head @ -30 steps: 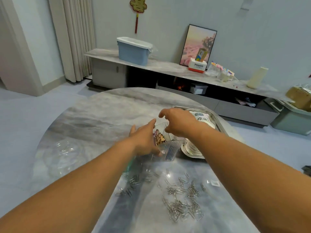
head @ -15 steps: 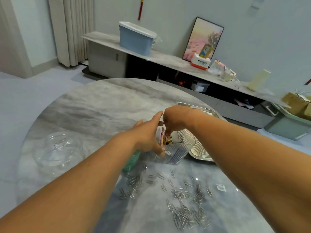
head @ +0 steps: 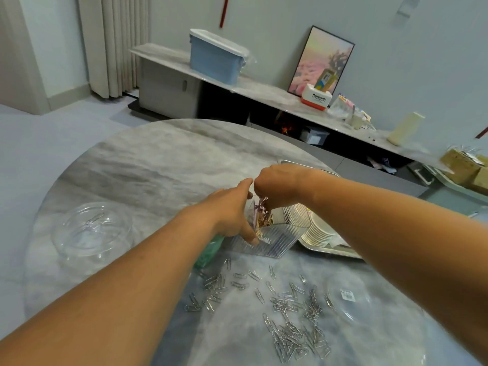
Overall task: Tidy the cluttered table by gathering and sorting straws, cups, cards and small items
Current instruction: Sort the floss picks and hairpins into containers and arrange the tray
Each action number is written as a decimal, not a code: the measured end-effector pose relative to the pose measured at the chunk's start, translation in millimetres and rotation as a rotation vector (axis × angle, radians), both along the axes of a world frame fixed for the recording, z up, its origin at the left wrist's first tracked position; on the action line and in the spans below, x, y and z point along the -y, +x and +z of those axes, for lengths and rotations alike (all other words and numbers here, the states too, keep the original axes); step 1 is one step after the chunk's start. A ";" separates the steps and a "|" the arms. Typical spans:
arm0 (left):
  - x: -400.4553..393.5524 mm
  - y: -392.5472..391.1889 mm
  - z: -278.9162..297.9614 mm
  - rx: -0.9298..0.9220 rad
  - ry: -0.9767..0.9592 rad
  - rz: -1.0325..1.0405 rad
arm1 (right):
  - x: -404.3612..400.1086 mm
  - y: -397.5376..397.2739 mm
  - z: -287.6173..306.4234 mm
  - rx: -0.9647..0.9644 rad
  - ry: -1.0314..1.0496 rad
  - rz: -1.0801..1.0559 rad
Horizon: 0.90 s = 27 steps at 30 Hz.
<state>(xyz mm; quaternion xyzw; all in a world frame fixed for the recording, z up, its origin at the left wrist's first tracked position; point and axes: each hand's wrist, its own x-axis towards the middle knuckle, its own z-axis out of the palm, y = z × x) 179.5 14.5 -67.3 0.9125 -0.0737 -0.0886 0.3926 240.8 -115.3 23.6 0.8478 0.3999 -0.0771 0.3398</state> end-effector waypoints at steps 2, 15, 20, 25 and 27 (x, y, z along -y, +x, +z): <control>-0.2 -0.1 -0.5 -0.014 -0.005 -0.003 | 1.3 -1.8 8.8 0.014 -0.021 0.014; 11.1 -20.8 8.7 0.137 0.110 0.113 | 48.8 -32.9 37.0 0.254 0.117 -0.433; 2.8 -34.8 10.5 0.214 0.190 0.105 | 73.9 -52.8 8.2 0.223 0.634 -0.634; -3.7 -62.6 6.7 0.261 0.300 0.114 | 102.8 -112.2 -31.7 0.189 1.353 -0.706; 0.2 -78.8 3.5 0.238 0.347 0.125 | 105.2 -139.6 -61.3 0.062 1.556 -0.817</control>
